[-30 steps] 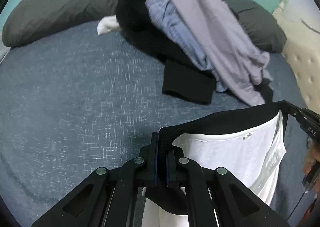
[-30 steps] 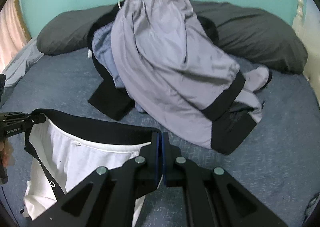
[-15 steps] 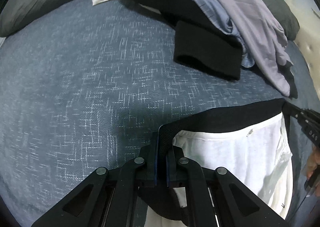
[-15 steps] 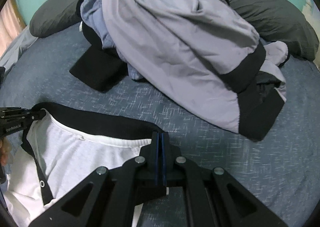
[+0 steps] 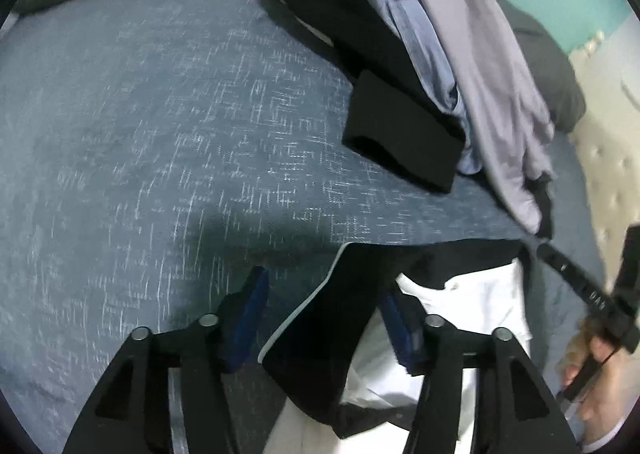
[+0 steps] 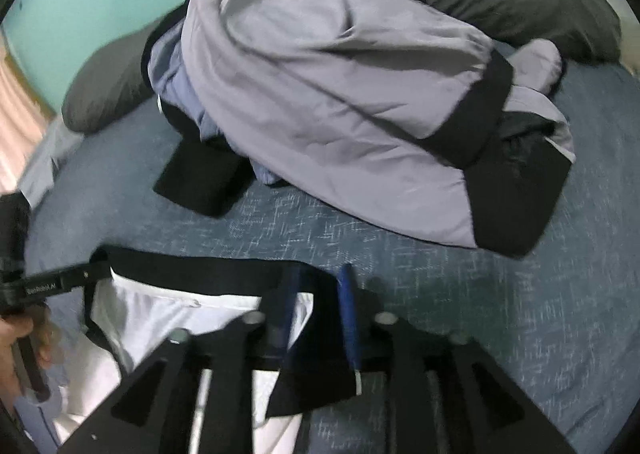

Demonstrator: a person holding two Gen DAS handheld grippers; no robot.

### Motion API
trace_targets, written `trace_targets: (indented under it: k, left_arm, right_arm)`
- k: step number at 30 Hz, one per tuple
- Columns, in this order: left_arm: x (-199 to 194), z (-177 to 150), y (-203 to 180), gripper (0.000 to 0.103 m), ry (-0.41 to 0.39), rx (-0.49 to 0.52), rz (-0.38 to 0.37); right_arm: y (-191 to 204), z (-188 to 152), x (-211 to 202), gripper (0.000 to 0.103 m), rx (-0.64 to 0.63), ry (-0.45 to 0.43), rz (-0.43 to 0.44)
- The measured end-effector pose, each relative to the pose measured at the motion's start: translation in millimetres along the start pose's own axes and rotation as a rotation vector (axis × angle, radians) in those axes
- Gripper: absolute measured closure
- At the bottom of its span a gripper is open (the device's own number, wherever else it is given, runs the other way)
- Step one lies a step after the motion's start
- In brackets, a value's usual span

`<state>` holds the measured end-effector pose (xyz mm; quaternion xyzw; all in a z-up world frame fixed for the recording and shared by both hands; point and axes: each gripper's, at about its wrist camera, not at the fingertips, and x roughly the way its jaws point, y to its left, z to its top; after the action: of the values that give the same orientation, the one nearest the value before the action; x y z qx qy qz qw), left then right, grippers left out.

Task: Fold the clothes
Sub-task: 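Lower the shirt onto the bed and open both tools to release the collar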

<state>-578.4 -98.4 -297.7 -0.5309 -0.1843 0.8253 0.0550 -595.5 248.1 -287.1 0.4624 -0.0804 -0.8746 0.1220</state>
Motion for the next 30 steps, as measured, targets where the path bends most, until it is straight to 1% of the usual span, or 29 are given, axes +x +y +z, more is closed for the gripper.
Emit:
trace_targets:
  k: [2,5,7,9,11,13,16,18,20,26,28,30]
  left_arm:
    - [-7.6,-1.7,4.2,0.037,-0.001,-0.025,-0.021]
    - [-22.0,-9.5,10.2,0.037,-0.011,-0.022,-0.012]
    - [-34.9,-14.3,11.0,0.037,-0.028,-0.004,0.01]
    - [-35.6,-14.0,14.1,0.037,-0.031,0.0,0.018]
    - [-45.3,-27.5,21.3,0.037,-0.05,-0.021,0.02]
    - [-55.0,-44.8,27.5,0.037,-0.046,-0.025,0.012]
    - [-70.0,-71.8,33.6,0.037,-0.045,-0.013,0.022]
    - [-78.9,-90.1,36.8,0.037,-0.043,-0.007,0.012]
    - [-87.9,-108.9,38.9,0.037,-0.039,0.009,0.019]
    - [-116.7,-164.2,45.2,0.037,-0.045,0.011,-0.018]
    - [-122.8,-179.2,45.9,0.037,-0.053,0.028,-0.004]
    - [-127.0,-192.9,49.9,0.037,-0.052,0.019,-0.002]
  right_arm:
    - [-5.1,-1.7,-10.5,0.076,0.021,-0.019,0.008]
    - [-8.5,-3.5,-26.1,0.076,0.032,-0.037,0.021]
    - [-9.3,-7.4,-37.2,0.076,0.041,-0.041,0.034]
    - [-9.0,-15.1,-47.8,0.076,0.038,-0.051,0.054]
    - [-9.9,-28.9,-59.0,0.076,0.046,-0.051,0.073]
    - [-12.0,-43.3,-68.3,0.076,0.056,-0.048,0.08]
    - [-14.6,-71.6,-86.6,0.076,0.056,-0.052,0.088]
    - [-16.7,-88.1,-97.5,0.076,0.069,-0.052,0.101]
    - [-20.1,-109.6,-110.0,0.076,0.096,-0.043,0.126]
    - [-17.7,-163.7,-139.1,0.076,0.125,-0.007,0.161]
    - [-15.6,-182.4,-148.6,0.076,0.134,0.003,0.166]
    - [-13.6,-199.5,-157.3,0.076,0.149,0.006,0.18]
